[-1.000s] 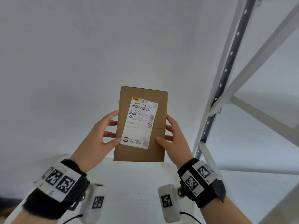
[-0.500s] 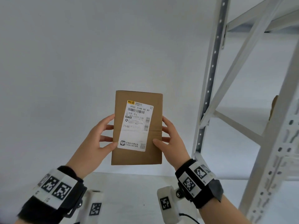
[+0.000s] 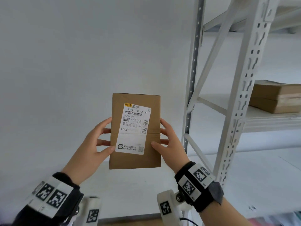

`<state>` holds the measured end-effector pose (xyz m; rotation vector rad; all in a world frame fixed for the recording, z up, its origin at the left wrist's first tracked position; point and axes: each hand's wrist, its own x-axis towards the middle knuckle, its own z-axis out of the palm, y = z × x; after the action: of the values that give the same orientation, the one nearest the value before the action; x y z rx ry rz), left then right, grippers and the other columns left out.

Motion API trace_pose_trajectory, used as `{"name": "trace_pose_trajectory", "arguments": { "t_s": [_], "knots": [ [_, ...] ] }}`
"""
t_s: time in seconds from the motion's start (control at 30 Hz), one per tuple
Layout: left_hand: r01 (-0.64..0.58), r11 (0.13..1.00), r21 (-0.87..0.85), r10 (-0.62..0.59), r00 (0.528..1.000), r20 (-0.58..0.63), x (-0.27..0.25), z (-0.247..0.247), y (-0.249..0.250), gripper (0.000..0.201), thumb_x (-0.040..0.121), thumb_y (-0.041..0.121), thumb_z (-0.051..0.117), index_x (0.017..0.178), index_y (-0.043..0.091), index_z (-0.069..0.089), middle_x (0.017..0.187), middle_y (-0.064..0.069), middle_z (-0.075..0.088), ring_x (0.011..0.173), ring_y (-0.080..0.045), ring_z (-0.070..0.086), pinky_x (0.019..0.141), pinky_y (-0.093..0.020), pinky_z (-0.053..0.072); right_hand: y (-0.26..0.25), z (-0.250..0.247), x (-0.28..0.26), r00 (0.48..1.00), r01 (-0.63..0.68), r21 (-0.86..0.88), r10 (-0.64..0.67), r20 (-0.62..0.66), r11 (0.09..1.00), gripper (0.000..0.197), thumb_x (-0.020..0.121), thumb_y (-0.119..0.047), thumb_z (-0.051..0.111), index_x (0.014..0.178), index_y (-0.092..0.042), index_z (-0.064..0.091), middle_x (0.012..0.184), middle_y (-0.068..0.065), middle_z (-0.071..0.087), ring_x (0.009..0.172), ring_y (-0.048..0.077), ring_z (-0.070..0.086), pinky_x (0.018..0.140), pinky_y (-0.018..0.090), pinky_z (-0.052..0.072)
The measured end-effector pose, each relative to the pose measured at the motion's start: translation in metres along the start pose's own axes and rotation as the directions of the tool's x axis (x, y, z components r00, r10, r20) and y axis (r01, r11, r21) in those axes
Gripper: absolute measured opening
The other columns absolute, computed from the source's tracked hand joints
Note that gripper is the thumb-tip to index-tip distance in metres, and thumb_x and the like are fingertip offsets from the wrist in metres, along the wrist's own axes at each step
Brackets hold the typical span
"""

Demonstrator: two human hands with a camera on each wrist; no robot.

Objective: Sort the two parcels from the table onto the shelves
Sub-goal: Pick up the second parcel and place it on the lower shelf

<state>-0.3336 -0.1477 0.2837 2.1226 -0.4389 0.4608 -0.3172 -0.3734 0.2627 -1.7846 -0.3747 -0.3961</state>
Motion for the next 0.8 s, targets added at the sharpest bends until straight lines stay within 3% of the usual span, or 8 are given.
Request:
{"name": "trace_pose_trajectory", "arguments": {
  "t_s": [0.1,0.23,0.33,0.47,0.63,0.8],
  "knots": [
    [-0.016,1.000,0.007,0.016,0.999,0.034,-0.007,0.009,0.012,0.070,0.084,0.017,0.062,0.130,0.053,0.023,0.117,0.021,0.047,0.097,-0.007,0.059,0.069,-0.017,0.045,-0.006,-0.014,-0.021,0.999,-0.024,-0.022,0.023,-0.045,0.999,0.070,0.085,-0.003,0.059,0.134,-0.045,0.030,0.108,-0.028,0.049,0.103,0.000,0.055,0.069,0.001,0.046],
    [-0.057,0.998,-0.006,0.058,0.996,0.064,-0.013,0.026,0.032,0.070,0.083,0.017,0.061,0.127,0.055,0.021,0.122,0.013,0.046,0.097,-0.006,0.057,0.069,-0.015,0.045,-0.013,-0.038,-0.041,0.994,-0.044,-0.047,0.039,-0.105,0.998,0.069,0.086,-0.009,0.060,0.132,-0.050,0.030,0.109,-0.027,0.050,0.098,0.002,0.057,0.071,0.013,0.049],
    [-0.085,0.996,-0.017,0.086,0.993,0.079,-0.014,0.038,0.045,0.070,0.084,0.017,0.061,0.127,0.054,0.021,0.124,0.011,0.046,0.097,-0.005,0.056,0.068,-0.014,0.045,-0.018,-0.056,-0.052,0.990,-0.043,-0.064,0.034,-0.135,0.997,0.066,0.086,-0.009,0.059,0.131,-0.048,0.031,0.108,-0.031,0.048,0.098,-0.006,0.053,0.071,0.009,0.047],
    [-0.118,0.992,-0.033,0.121,0.988,0.098,-0.014,0.063,0.068,0.071,0.084,0.018,0.061,0.133,0.051,0.022,0.124,0.010,0.047,0.098,-0.007,0.057,0.068,-0.015,0.046,-0.022,-0.090,-0.068,0.984,-0.052,-0.069,0.040,-0.173,0.996,0.067,0.086,-0.008,0.059,0.137,-0.041,0.030,0.116,-0.019,0.052,0.096,-0.004,0.055,0.070,0.010,0.048],
    [-0.151,0.986,-0.073,0.158,0.981,0.114,-0.013,0.106,0.109,0.071,0.084,0.016,0.061,0.137,0.045,0.024,0.126,0.008,0.047,0.100,-0.010,0.058,0.074,-0.020,0.048,-0.023,-0.149,-0.086,0.977,-0.043,-0.079,0.026,-0.211,0.996,0.067,0.086,-0.006,0.059,0.136,-0.042,0.031,0.117,-0.013,0.053,0.095,0.004,0.057,0.067,0.011,0.050],
    [-0.172,0.978,-0.116,0.187,0.973,0.136,-0.021,0.171,0.161,0.071,0.085,0.014,0.060,0.138,0.044,0.024,0.126,0.007,0.048,0.099,-0.009,0.059,0.074,-0.022,0.050,-0.019,-0.230,-0.116,0.971,-0.060,-0.106,0.033,-0.238,0.993,0.067,0.086,-0.005,0.059,0.130,-0.048,0.031,0.112,-0.021,0.051,0.097,0.008,0.060,0.067,0.012,0.052]
  ]
}}
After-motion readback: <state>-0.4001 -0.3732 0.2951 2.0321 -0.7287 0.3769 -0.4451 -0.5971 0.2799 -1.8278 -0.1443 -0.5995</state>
